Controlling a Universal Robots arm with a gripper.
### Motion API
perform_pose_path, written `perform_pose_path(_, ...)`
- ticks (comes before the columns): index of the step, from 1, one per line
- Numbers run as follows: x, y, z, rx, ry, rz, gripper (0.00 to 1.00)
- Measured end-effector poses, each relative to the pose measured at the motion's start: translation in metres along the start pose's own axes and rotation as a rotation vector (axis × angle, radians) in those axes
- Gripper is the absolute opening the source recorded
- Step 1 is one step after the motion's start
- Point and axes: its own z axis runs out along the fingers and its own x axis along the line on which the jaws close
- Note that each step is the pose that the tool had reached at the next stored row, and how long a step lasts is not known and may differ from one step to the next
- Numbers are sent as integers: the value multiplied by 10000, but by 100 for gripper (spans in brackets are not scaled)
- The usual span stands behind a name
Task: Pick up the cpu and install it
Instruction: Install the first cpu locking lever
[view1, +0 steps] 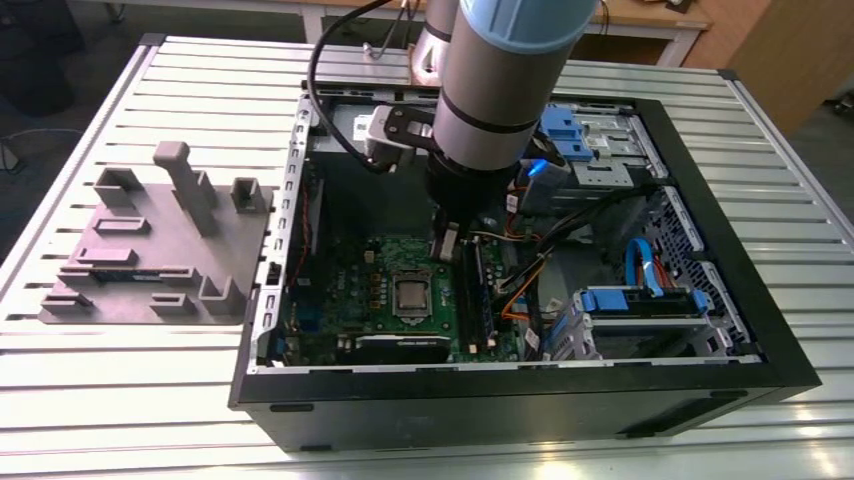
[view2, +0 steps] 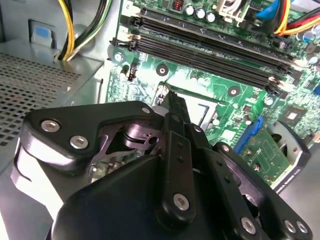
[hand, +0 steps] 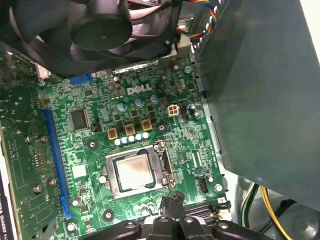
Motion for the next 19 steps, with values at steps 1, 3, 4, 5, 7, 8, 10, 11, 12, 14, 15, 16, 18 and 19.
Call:
perform_pose_path(1, 0, 0, 1, -6, 13, -143, 10)
perform_pose_path(3, 1, 0, 5, -18, 32, -446, 10)
perform_pose_path(4, 9, -1, 7, -17, 38, -510, 10)
perform_pose_path(5, 15, -2, 9, -16, 37, -544, 10)
perform_pose_path(7, 32, -5, 9, -16, 42, -588, 10)
perform_pose_path(8, 37, -6, 8, -16, 43, -608, 10)
perform_pose_path(10, 48, -9, 9, -15, 57, -652, 10)
perform_pose_path(11, 50, -9, 12, -9, 88, -673, 10)
perform_pose_path(12, 51, -10, 16, -1, 134, -701, 10)
perform_pose_path(14, 53, -10, 19, 32, 303, -745, 10)
perform_pose_path(15, 54, -11, 21, 51, 398, -764, 10)
perform_pose_path(16, 56, -13, 26, 63, 461, -792, 10)
perform_pose_path(18, 59, -13, 37, 79, 567, -867, 10)
perform_pose_path(19, 60, -14, 45, 83, 606, -921, 10)
